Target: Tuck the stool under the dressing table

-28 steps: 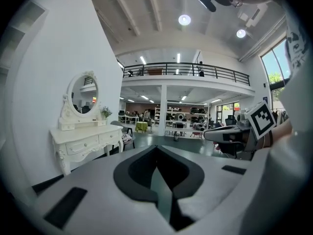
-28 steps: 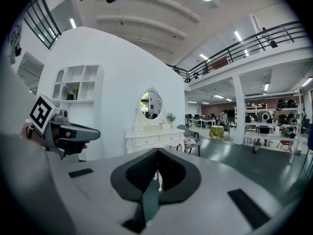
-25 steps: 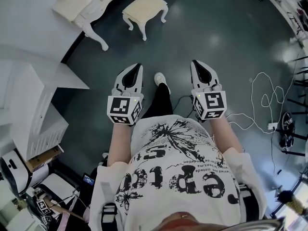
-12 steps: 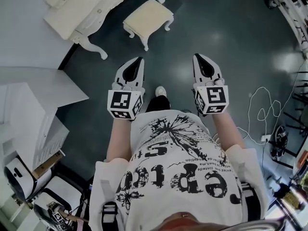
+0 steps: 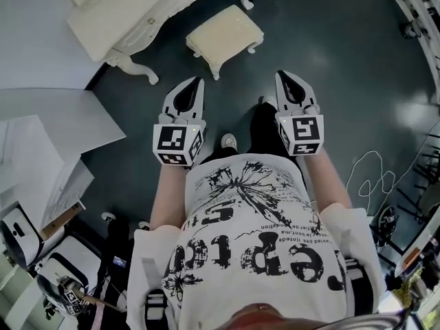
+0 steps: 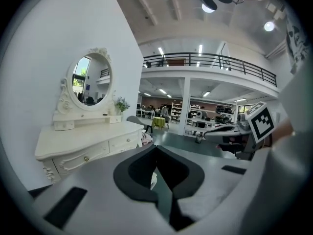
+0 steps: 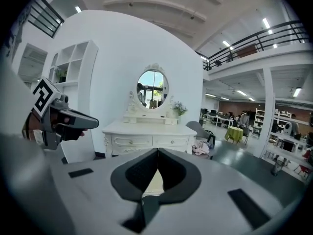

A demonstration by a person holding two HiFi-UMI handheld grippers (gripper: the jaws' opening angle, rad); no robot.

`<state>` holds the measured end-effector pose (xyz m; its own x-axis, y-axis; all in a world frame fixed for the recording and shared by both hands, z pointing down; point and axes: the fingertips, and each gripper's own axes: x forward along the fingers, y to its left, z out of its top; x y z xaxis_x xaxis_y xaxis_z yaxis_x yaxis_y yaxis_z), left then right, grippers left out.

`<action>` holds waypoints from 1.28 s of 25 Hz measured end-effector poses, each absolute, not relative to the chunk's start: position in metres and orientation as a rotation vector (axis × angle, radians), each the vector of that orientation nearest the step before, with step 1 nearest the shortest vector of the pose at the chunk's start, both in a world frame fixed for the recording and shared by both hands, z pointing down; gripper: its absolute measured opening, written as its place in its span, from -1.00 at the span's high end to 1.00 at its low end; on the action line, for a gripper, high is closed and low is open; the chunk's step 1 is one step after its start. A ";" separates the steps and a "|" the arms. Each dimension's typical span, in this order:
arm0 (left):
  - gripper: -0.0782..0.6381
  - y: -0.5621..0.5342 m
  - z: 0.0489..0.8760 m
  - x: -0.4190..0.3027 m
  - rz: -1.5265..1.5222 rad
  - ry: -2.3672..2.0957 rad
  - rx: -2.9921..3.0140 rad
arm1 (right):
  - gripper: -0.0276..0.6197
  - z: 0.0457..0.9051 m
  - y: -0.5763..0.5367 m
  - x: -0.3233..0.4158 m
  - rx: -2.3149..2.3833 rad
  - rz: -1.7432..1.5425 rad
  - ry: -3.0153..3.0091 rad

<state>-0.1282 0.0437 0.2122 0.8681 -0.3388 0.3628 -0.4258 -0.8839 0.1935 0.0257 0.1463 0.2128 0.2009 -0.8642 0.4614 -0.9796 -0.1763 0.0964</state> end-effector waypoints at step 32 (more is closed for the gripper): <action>0.73 -0.041 0.451 0.016 0.538 -1.339 2.138 | 0.86 0.478 -0.028 0.187 1.305 0.572 -2.150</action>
<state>0.0156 -0.0406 0.4507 0.4225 -0.6830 0.5958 -0.9054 -0.3489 0.2421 0.1872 -0.0277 0.4783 -0.3730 -0.6604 0.6517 -0.8970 0.4361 -0.0715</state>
